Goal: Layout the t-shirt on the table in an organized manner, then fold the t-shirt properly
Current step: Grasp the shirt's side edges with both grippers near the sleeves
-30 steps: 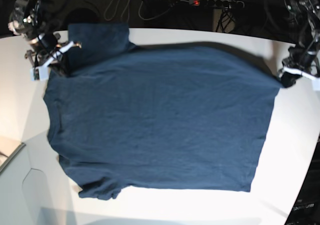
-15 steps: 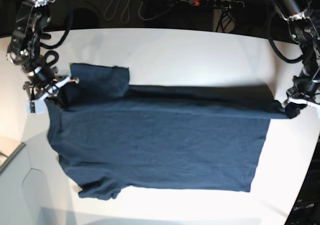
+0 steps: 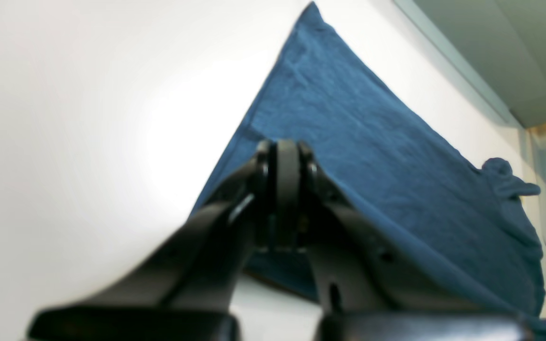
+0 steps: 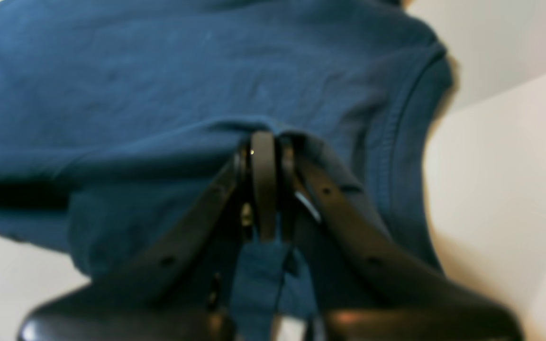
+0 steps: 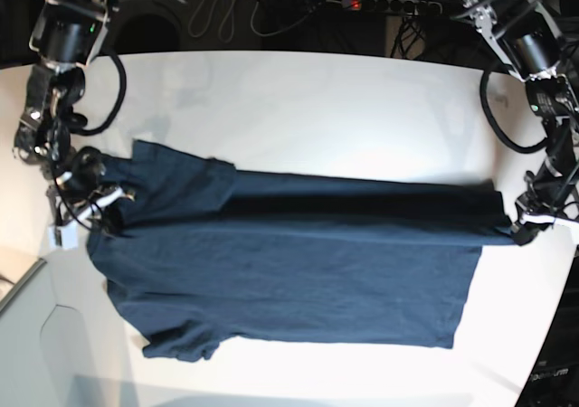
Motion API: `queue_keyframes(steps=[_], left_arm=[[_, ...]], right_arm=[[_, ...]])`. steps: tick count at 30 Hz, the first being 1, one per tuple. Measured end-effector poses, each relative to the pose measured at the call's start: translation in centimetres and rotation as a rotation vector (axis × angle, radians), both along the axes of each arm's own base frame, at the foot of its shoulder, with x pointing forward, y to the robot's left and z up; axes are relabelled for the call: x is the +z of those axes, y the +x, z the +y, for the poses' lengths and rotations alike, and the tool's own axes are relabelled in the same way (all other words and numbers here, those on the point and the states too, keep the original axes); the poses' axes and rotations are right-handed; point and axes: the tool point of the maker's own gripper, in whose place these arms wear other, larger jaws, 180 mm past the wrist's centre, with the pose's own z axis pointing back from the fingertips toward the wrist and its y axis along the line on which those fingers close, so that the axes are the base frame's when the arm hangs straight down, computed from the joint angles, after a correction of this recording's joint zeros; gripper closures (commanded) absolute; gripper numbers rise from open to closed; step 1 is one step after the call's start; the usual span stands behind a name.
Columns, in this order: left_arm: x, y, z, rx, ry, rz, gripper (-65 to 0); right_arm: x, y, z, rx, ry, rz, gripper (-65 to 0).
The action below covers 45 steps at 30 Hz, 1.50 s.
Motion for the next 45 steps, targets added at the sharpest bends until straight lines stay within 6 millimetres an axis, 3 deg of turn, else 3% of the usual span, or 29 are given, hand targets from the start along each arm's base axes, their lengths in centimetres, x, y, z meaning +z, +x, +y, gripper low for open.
queue_keyframes(steps=[6, 11, 23, 27, 30, 34, 41, 45], left_arm=[[-1.5, 0.3, -0.5, -0.021, -0.024, 0.044, -0.1], [-1.7, 0.5, -0.8, -0.029, -0.028, 0.047, -0.1], [-2.4, 1.9, -0.5, -0.039, 0.019, 0.102, -0.1], [-2.4, 2.5, -0.5, -0.032, 0.012, 0.097, -0.6], [-2.7, 3.0, 0.0, 0.010, -0.008, 0.066, -9.6], [-3.5, 3.5, -0.2, 0.023, -0.038, 0.080, -24.4], [-3.0, 3.8, -0.1, 0.024, -0.034, 0.064, -33.8], [-2.8, 3.0, 0.2, 0.027, -0.011, 0.054, -38.6]], right_arm=[[0.3, 1.8, 0.3, 0.009, 0.016, -0.006, 0.0], [-0.3, 2.5, 2.2, 0.082, 0.005, 0.020, 0.0], [-0.9, 3.3, 2.3, 0.086, 0.024, 0.047, 0.0], [-1.7, 3.5, 1.9, 0.092, 0.018, 0.076, -11.4], [-2.0, 3.3, 1.8, 0.109, 0.002, 0.096, -23.8], [-1.6, 3.7, 1.8, 0.107, 0.003, 0.083, -33.1], [-1.2, 3.7, 0.5, 0.096, -0.018, 0.080, -34.6], [-0.8, 3.2, 0.7, 0.106, -0.033, 0.060, -34.7]])
